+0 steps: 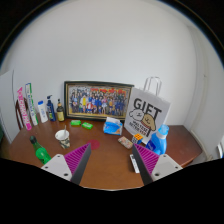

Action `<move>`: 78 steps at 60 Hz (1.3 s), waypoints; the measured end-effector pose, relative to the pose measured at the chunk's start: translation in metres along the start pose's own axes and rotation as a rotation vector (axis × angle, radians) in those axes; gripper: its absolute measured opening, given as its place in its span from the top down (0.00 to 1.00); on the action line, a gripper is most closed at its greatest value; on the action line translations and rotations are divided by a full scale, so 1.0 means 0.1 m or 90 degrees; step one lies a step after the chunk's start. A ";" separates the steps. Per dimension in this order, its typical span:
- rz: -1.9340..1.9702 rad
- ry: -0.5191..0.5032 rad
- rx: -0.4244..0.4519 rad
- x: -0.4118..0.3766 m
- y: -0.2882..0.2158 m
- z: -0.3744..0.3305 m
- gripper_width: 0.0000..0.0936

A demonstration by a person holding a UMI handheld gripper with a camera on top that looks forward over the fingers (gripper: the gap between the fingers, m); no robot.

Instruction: Pour water

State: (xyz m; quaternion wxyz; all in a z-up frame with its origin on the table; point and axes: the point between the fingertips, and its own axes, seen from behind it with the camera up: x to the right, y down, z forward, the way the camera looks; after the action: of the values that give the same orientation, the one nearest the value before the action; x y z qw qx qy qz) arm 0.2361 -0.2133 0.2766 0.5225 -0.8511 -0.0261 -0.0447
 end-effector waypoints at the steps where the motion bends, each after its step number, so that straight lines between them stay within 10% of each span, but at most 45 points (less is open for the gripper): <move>1: -0.001 -0.002 0.002 0.00 0.04 0.01 0.09; 39: -0.016 -0.127 -0.054 -1.82 1.39 -0.01 0.08; 64: 0.024 -0.140 0.074 -3.20 1.21 0.84 0.09; 78: 0.025 -0.096 0.109 -3.17 1.20 1.11 0.50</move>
State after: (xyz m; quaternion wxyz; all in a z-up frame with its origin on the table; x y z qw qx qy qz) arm -0.0633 -0.1683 0.0877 0.5908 -0.8044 -0.0526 0.0323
